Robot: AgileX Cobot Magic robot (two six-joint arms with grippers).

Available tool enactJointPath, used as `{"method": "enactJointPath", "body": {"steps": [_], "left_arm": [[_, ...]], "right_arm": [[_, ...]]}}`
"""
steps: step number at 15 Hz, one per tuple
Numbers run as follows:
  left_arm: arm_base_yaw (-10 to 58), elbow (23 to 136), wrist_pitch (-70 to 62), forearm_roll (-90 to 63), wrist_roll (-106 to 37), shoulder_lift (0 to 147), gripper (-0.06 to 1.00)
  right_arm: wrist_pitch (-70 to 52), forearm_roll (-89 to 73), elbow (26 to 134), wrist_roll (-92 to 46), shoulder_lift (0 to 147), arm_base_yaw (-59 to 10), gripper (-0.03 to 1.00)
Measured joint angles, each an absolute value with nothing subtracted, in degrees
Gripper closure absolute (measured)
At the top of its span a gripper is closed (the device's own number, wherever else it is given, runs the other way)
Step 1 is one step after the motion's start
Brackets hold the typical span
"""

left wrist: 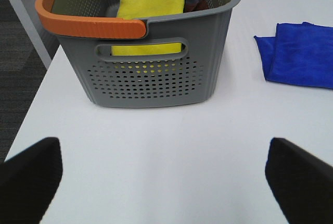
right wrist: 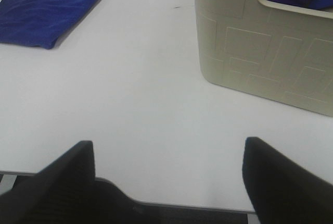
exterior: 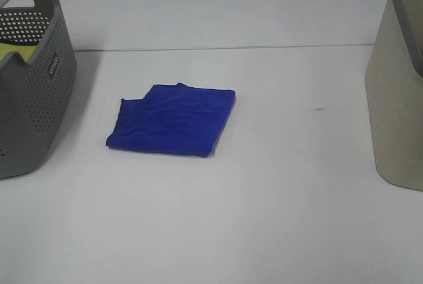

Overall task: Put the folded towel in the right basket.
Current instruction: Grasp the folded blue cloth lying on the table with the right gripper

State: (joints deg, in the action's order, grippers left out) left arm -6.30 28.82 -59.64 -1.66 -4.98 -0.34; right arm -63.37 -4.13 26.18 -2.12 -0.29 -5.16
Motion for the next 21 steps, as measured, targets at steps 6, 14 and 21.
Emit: {"method": "enactJointPath", "body": {"steps": [6,14,21], "left_arm": [[-6.3,28.8,-59.6,-1.7,-5.0,-0.3,-0.04],[-6.3,28.8,-59.6,-1.7,-5.0,-0.3,-0.04],[-6.3,28.8,-59.6,-1.7,-5.0,-0.3,-0.04]], "right_arm": [[-63.4,-4.1,26.2,-2.1,-0.3,-5.2,0.2],[-63.4,-4.1,26.2,-2.1,-0.3,-5.2,0.2],[-63.4,-4.1,26.2,-2.1,-0.3,-5.2,0.18]]}}
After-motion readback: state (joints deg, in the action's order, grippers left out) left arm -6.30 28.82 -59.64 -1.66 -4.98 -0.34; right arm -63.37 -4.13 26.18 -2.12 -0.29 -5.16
